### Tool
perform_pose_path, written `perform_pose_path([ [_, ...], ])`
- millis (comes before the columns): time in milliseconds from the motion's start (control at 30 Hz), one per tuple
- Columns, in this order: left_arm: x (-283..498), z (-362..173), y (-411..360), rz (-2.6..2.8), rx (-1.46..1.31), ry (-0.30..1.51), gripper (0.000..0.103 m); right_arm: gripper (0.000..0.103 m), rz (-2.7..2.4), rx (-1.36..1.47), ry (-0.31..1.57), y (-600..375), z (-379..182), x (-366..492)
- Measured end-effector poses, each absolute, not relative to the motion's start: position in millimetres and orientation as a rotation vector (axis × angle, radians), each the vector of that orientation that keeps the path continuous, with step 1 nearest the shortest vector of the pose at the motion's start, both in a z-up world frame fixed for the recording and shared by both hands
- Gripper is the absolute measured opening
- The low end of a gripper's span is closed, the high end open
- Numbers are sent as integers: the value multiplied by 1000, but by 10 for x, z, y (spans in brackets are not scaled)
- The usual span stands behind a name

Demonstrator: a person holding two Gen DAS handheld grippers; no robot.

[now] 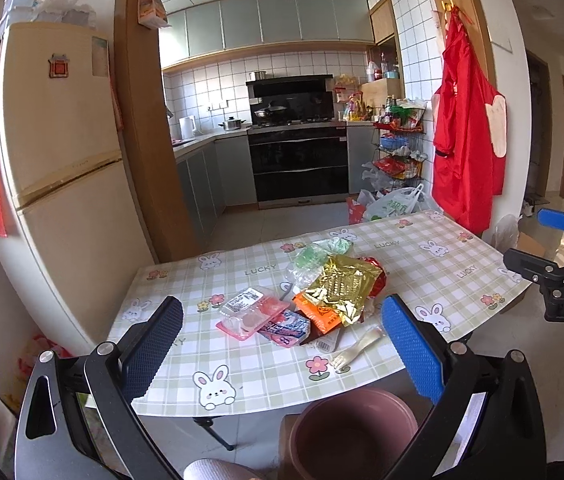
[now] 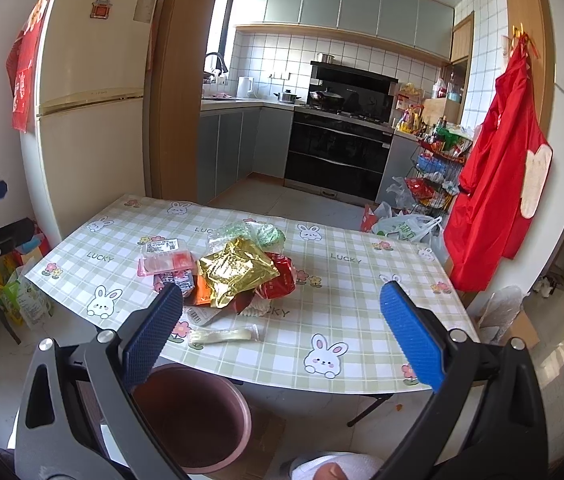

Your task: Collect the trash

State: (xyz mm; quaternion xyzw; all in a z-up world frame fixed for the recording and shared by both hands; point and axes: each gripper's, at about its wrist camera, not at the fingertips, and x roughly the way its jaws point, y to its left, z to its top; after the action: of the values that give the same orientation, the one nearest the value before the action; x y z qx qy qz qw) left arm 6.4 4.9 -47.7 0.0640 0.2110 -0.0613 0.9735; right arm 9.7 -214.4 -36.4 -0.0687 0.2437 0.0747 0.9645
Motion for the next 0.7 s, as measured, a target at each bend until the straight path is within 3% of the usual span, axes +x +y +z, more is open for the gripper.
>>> perform_pose_path([
  [333, 346, -1214, 439, -127, 54, 548, 98, 98, 194, -11, 612, -2187, -1152, 435],
  [700, 801, -1755, 660, -87, 120, 596, 98, 98, 221, -4, 691, -2147, -1620, 872],
])
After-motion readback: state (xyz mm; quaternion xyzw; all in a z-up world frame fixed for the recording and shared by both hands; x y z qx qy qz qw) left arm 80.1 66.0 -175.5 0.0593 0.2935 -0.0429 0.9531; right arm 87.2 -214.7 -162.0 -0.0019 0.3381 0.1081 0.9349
